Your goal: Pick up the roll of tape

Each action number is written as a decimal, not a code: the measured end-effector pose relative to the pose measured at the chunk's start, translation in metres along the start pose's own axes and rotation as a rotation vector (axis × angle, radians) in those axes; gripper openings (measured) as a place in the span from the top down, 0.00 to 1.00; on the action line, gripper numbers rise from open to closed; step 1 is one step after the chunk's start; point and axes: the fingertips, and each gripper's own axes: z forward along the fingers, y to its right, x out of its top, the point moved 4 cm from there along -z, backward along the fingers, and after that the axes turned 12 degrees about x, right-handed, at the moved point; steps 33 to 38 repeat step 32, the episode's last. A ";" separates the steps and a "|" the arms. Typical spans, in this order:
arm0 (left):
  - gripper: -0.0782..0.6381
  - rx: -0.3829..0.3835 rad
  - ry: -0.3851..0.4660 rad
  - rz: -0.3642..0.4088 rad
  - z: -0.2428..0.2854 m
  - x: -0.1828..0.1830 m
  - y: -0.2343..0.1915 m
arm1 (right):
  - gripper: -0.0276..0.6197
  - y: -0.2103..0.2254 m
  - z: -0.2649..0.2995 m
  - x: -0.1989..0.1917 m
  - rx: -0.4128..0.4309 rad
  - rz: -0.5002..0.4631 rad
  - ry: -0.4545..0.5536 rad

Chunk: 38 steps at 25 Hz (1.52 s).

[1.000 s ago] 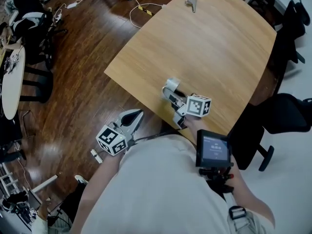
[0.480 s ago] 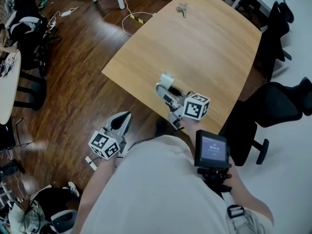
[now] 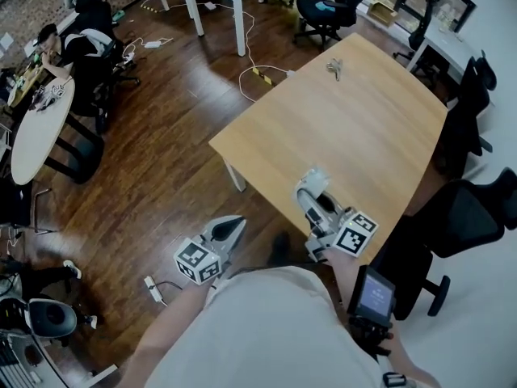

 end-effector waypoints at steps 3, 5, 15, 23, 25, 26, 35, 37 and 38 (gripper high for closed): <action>0.88 -0.006 0.028 0.006 -0.012 0.006 0.003 | 0.81 -0.019 -0.005 -0.003 0.002 -0.022 -0.001; 0.88 -0.020 0.043 0.013 -0.019 0.010 0.009 | 0.81 -0.032 -0.010 -0.006 0.001 -0.036 -0.006; 0.88 -0.099 0.062 0.024 -0.041 0.006 0.038 | 0.81 -0.086 -0.028 -0.036 -0.006 -0.085 -0.045; 0.88 -0.161 0.076 0.073 -0.051 0.014 0.056 | 0.81 -0.104 -0.033 -0.060 -0.027 -0.114 -0.091; 0.88 -0.158 0.064 0.102 -0.051 0.011 0.058 | 0.81 -0.108 -0.034 -0.063 -0.025 -0.124 -0.104; 0.88 -0.158 0.059 0.108 -0.051 0.009 0.059 | 0.81 -0.110 -0.035 -0.064 -0.024 -0.129 -0.110; 0.88 -0.162 0.045 0.080 -0.056 -0.003 0.064 | 0.81 -0.117 -0.044 -0.074 -0.041 -0.131 -0.113; 0.88 -0.162 0.045 0.080 -0.056 -0.003 0.064 | 0.81 -0.117 -0.044 -0.074 -0.041 -0.131 -0.113; 0.88 -0.162 0.045 0.080 -0.056 -0.003 0.064 | 0.81 -0.117 -0.044 -0.074 -0.041 -0.131 -0.113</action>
